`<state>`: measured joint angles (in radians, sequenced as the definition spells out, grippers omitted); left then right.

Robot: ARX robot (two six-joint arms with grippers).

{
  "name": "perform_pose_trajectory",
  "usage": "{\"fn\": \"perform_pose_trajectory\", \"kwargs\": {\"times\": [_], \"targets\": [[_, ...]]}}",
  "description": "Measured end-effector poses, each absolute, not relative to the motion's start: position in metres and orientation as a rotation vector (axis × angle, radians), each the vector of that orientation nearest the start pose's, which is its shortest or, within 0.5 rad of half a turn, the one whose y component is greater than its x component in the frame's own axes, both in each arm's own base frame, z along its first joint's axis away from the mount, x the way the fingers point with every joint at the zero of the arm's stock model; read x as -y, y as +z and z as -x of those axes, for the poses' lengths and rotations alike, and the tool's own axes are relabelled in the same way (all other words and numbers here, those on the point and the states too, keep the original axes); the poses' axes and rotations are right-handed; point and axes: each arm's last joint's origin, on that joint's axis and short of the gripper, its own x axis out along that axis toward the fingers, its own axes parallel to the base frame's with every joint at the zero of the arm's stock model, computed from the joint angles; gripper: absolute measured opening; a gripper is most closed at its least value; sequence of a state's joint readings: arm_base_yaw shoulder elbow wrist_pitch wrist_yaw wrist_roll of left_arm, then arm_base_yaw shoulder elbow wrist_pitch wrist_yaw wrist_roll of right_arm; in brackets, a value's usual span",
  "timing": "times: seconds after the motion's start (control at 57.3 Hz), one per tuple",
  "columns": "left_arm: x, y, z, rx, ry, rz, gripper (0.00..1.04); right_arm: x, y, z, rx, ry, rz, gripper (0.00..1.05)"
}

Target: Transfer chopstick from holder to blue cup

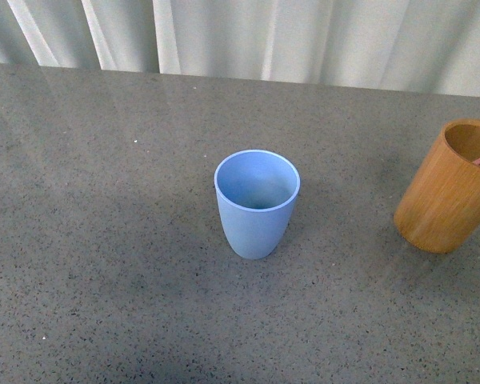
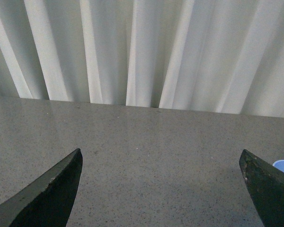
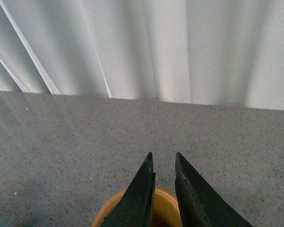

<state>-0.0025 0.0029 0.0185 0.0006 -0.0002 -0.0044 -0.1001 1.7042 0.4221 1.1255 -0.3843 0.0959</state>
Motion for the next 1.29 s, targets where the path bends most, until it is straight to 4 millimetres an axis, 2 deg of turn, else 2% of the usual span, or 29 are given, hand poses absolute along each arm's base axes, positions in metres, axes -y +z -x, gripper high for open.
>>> {"fn": "perform_pose_trajectory", "kwargs": {"times": [0.244, 0.384, 0.715, 0.803, 0.907, 1.03, 1.187, 1.291], "targets": [[0.0, 0.17, -0.097, 0.016, -0.002, 0.004, 0.98, 0.009, 0.16, -0.271, -0.165, 0.294, -0.155, 0.13], [0.0, 0.17, -0.097, 0.016, -0.002, 0.004, 0.98, 0.008, 0.18, -0.261, -0.176, 0.292, -0.16, 0.13], [0.0, 0.17, -0.097, 0.016, -0.002, 0.004, 0.98, 0.006, 0.253, -0.24, -0.148, 0.289, -0.172, 0.13], [0.0, 0.17, -0.097, 0.016, -0.002, 0.004, 0.98, 0.002, 0.275, -0.233, -0.131, 0.302, -0.185, 0.13], [0.0, 0.17, -0.097, 0.016, -0.002, 0.004, 0.98, -0.012, 0.29, -0.227, -0.127, 0.339, -0.198, 0.13], [0.0, 0.17, -0.097, 0.016, -0.002, 0.004, 0.98, -0.034, 0.287, -0.227, -0.151, 0.411, -0.212, 0.13], [0.0, 0.17, -0.097, 0.016, -0.002, 0.004, 0.98, -0.066, 0.263, -0.24, -0.223, 0.494, -0.234, 0.13], [0.0, 0.17, -0.097, 0.016, -0.002, 0.004, 0.98, -0.08, 0.25, -0.246, -0.258, 0.525, -0.237, 0.13]]}}
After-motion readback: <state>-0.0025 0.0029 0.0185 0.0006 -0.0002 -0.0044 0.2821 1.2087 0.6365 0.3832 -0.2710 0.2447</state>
